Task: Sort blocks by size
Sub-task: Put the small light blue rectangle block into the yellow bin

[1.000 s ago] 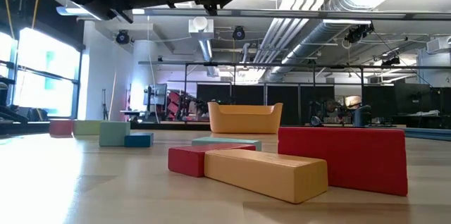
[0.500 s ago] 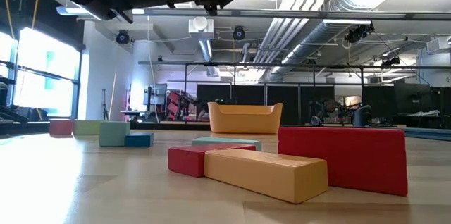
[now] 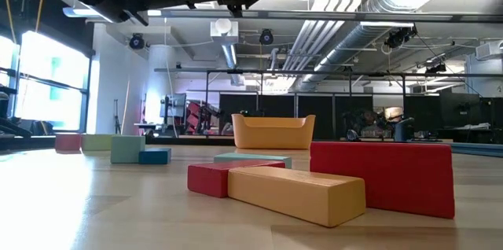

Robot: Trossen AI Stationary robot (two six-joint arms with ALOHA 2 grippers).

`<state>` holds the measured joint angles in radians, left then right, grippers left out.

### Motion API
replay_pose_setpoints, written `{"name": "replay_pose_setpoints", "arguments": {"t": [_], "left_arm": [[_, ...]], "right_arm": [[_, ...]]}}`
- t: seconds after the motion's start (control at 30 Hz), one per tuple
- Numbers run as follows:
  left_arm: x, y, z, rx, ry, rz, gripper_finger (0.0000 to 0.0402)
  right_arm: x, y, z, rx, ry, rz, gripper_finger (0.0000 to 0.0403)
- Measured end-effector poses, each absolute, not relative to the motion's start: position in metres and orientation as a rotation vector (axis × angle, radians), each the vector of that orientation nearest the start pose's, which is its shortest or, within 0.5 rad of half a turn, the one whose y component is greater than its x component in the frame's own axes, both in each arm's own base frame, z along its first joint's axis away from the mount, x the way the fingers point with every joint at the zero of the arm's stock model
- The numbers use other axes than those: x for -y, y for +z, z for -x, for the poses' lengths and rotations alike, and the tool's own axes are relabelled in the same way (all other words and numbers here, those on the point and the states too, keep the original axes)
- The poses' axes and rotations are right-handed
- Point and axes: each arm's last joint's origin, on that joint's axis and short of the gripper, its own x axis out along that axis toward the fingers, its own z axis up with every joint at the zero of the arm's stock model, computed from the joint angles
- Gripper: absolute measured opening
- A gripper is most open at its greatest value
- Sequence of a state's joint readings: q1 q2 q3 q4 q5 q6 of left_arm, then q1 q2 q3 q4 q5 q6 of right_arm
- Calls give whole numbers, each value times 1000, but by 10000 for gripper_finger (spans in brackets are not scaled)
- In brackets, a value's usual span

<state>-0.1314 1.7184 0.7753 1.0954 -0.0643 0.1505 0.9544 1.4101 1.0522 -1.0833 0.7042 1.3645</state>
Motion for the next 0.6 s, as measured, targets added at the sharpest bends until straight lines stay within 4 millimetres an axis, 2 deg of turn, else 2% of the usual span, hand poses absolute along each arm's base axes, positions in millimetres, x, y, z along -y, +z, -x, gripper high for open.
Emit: {"name": "replay_pose_setpoints", "arguments": {"t": [0.07, 0.2, 0.3, 0.4, 0.5, 0.6], "left_arm": [[44, 216, -344, 151, -56, -136, 195], [44, 213, -344, 122, -58, -138, 195], [44, 211, -345, 101, -59, -141, 195], [44, 206, -345, 55, -62, -179, 195], [44, 191, -344, -112, -83, -298, 195], [43, 171, -337, -347, -130, -390, 195]], "right_arm": [[-175, 243, -165, -712, -491, -109, 227], [-152, 217, -187, -723, -509, 34, 227], [-137, 190, -205, -699, -446, 110, 227], [-123, 174, -224, -626, -324, 156, 227], [-106, 169, -238, -502, -221, 171, 227], [-88, 168, -245, -411, -210, 196, 227]]}}
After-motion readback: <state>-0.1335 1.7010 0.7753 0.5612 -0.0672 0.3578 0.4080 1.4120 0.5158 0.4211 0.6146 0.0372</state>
